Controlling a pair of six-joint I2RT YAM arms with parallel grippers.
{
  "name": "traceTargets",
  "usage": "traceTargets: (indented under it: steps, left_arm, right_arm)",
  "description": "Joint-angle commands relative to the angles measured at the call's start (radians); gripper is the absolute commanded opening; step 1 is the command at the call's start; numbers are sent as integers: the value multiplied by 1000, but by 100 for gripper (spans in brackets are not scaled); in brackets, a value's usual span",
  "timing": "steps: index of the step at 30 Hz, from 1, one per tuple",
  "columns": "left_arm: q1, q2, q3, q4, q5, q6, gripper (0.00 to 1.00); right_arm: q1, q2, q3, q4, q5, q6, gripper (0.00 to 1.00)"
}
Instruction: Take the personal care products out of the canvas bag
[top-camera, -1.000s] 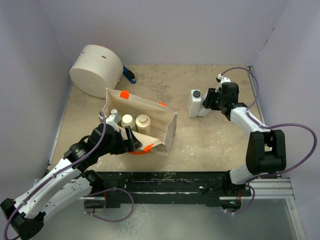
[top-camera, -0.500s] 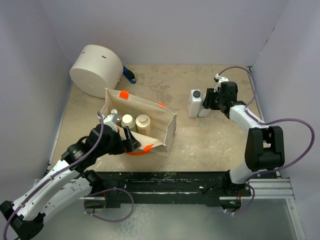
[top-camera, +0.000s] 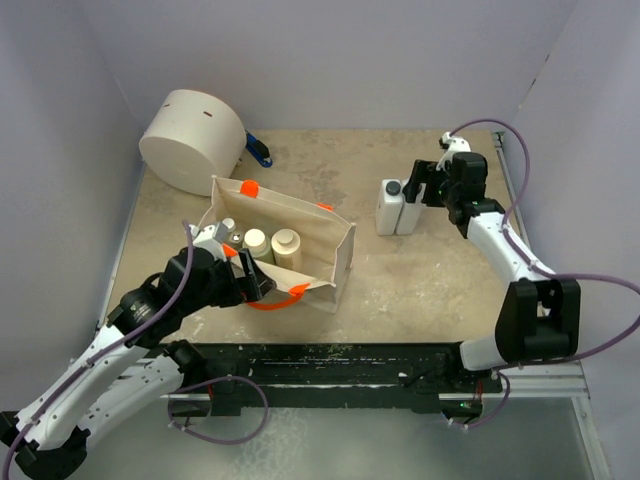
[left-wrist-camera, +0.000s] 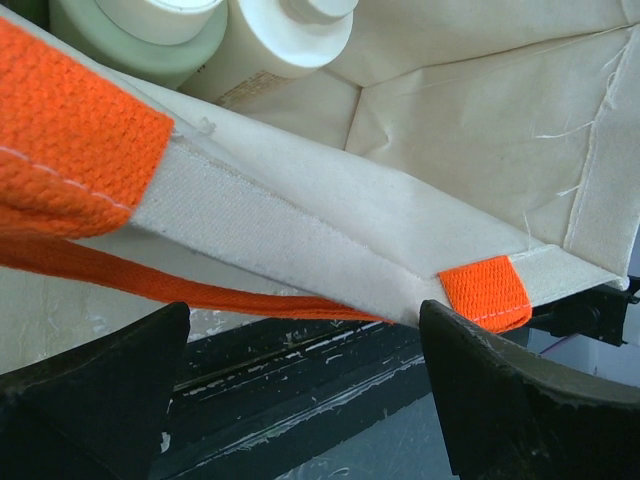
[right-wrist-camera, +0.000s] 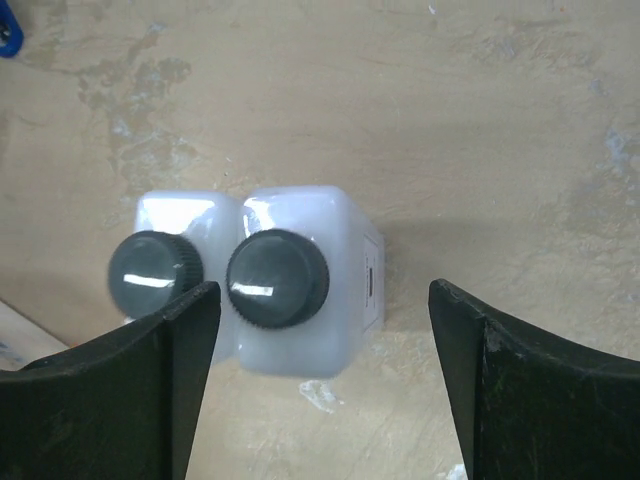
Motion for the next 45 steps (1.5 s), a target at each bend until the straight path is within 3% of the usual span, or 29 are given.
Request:
traceTargets:
  steps: [1, 5, 11, 18, 22, 29, 35, 40, 45]
  left_arm:
    - [-3, -33, 52, -50, -75, -4, 99]
    - [-4, -43, 78, -130, -189, -44, 99]
    - [-4, -22, 134, -113, -253, -15, 99]
    - [-4, 26, 166, -25, -199, 6, 99]
    - [-4, 47, 136, 21, -173, -25, 99]
    - [-2, 60, -14, 11, -104, -155, 99]
    - [-3, -9, -161, 28, 3, -239, 99]
    - [-3, -46, -237, 48, 55, -280, 99]
    - [-3, -53, -243, 36, 54, -273, 99]
  right_arm:
    - [3, -143, -9, -49, 21, 58, 87]
    - [2, -323, -159, -81, 8, 151, 88]
    - [3, -590, -281, -165, -149, 258, 89]
    - [28, -714, -342, -180, -347, 406, 87]
    - [152, -706, -275, -179, -316, 448, 87]
    - [482, -552, -96, -113, -156, 481, 87]
    - [768, -340, 164, -141, 92, 398, 87]
    - [925, -110, 345, -204, 225, 321, 85]
    - [1015, 98, 441, -323, 444, 266, 74]
